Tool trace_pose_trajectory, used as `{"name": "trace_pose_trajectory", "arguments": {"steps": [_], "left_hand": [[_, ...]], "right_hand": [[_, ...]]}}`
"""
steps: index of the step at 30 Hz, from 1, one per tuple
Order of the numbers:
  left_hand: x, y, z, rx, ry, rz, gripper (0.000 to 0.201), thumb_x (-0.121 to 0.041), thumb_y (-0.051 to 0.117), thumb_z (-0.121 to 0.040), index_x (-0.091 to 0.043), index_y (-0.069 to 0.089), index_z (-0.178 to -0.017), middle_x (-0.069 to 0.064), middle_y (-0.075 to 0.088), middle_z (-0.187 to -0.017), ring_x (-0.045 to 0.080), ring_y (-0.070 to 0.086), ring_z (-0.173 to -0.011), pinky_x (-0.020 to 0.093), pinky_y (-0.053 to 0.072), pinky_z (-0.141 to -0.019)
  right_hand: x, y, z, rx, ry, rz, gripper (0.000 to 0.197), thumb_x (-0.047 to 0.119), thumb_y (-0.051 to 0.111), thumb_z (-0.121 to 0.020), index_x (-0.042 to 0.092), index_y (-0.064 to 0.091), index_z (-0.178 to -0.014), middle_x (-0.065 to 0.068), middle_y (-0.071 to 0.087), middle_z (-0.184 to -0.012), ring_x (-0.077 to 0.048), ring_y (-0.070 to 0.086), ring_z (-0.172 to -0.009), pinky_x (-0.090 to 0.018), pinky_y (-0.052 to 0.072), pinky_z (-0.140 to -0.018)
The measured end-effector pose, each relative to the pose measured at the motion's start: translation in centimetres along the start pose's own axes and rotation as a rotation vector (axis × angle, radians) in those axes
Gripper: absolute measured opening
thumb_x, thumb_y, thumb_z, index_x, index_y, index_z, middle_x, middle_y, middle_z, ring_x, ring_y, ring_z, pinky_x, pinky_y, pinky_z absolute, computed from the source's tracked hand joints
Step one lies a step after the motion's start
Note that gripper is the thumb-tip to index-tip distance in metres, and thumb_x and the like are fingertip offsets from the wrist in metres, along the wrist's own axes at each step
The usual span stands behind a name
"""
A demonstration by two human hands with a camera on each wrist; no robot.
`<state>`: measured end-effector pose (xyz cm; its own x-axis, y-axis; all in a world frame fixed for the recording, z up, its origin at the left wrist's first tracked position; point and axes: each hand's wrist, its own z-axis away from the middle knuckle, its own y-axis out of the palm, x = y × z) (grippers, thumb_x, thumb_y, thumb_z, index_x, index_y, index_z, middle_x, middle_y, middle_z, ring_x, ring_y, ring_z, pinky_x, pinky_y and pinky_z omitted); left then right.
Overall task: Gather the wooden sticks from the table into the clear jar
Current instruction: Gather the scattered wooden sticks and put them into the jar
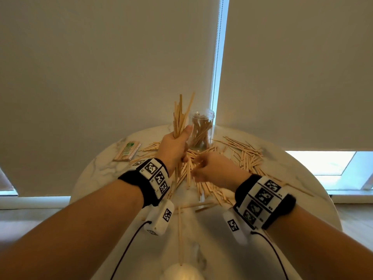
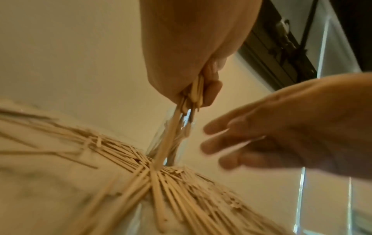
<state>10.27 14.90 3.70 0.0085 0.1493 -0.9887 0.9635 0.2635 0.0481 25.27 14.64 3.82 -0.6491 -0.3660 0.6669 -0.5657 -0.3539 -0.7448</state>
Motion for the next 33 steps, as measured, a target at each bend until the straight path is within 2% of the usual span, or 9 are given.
{"name": "trace_pose_trajectory", "arguments": {"steps": [3,6,11,16,19,21,23,31,33], "left_hand": [[0.6,-1.4,0.5,0.138,0.042,-0.336,0.038,-0.058,0.055,-0.093,-0.022,0.057,-0.082,-0.006,0.046,-0.057,0.013,0.043,-0.047,0.032,0.046,-0.053],[0.7,-1.4,1.9,0.285,0.048,-0.562,0.035,-0.060,0.054,-0.092,-0.025,0.061,-0.086,-0.005,0.049,-0.063,0.009,0.044,-0.048,0.024,0.047,-0.050],[0.5,0.8,2.9,0.375,0.031,-0.677,0.028,-0.045,0.056,-0.097,-0.025,0.054,-0.077,0.002,0.051,-0.066,0.006,0.047,-0.042,0.018,0.047,-0.044],[0.6,1.1,2.4,0.429,0.045,-0.860,0.027,-0.047,0.058,-0.095,-0.026,0.056,-0.079,0.000,0.055,-0.067,0.009,0.050,-0.048,0.023,0.051,-0.051],[0.5,1.3,2.1,0.436,0.099,-0.949,0.020,-0.041,0.069,-0.089,-0.026,0.058,-0.097,-0.007,0.061,-0.073,0.009,0.056,-0.056,0.022,0.050,-0.053],[0.5,1.2,1.5,0.431,0.085,-0.954,0.042,-0.038,0.078,-0.081,-0.023,0.053,-0.111,-0.007,0.064,-0.092,0.012,0.062,-0.078,0.024,0.052,-0.067],[0.3,1.1,1.2,0.421,0.084,-0.977,0.058,-0.034,0.083,-0.076,-0.020,0.047,-0.119,-0.007,0.062,-0.103,0.013,0.060,-0.092,0.025,0.049,-0.075],[-1.5,1.2,0.8,0.551,0.023,-0.820,0.065,-0.015,0.078,-0.079,-0.021,0.044,-0.133,0.005,0.069,-0.103,0.016,0.067,-0.073,0.033,0.061,-0.067],[-2.0,0.7,0.7,0.569,0.032,-0.818,0.073,-0.031,0.083,-0.077,-0.025,0.043,-0.137,-0.002,0.068,-0.117,0.011,0.069,-0.086,0.033,0.060,-0.076]], "right_hand": [[1.1,-3.2,0.0,-0.292,-0.060,-0.263,0.035,0.044,0.047,-0.102,0.019,0.054,-0.125,0.002,0.065,-0.114,-0.015,0.066,-0.100,-0.041,0.057,-0.091],[2.2,-6.2,-0.6,-0.465,-0.056,-0.352,0.061,0.060,0.033,-0.101,0.018,0.041,-0.144,-0.002,0.054,-0.138,-0.020,0.054,-0.124,-0.044,0.046,-0.103],[2.5,-4.3,-1.4,-0.143,-0.122,-0.170,0.043,0.039,0.033,-0.107,0.011,0.065,-0.112,-0.003,0.067,-0.107,-0.011,0.059,-0.096,-0.022,0.042,-0.073],[1.7,-3.8,-1.4,-0.343,-0.114,-0.042,0.046,0.043,0.029,-0.106,0.014,0.064,-0.115,-0.001,0.066,-0.107,-0.016,0.059,-0.097,-0.028,0.045,-0.079],[1.4,-2.7,-0.8,-0.175,-0.168,0.494,0.038,0.036,0.033,-0.106,0.013,0.062,-0.109,-0.003,0.066,-0.094,-0.017,0.061,-0.081,-0.031,0.053,-0.074],[1.1,-1.8,-0.6,-0.141,-0.238,0.845,0.032,0.029,0.038,-0.105,0.010,0.064,-0.100,0.001,0.057,-0.072,-0.020,0.060,-0.068,-0.035,0.056,-0.065],[0.9,-1.8,-0.8,-0.146,-0.269,0.943,0.032,0.028,0.039,-0.105,0.013,0.062,-0.089,0.005,0.046,-0.061,-0.019,0.058,-0.062,-0.034,0.055,-0.059],[-0.6,-2.0,-1.0,-0.157,-0.269,0.929,0.028,0.030,0.043,-0.103,0.011,0.061,-0.113,-0.004,0.065,-0.083,-0.023,0.066,-0.074,-0.034,0.055,-0.064],[-1.0,-2.3,-0.8,-0.169,-0.249,0.926,0.026,0.027,0.044,-0.104,0.009,0.059,-0.114,-0.004,0.062,-0.083,-0.023,0.065,-0.075,-0.033,0.055,-0.064]]}}
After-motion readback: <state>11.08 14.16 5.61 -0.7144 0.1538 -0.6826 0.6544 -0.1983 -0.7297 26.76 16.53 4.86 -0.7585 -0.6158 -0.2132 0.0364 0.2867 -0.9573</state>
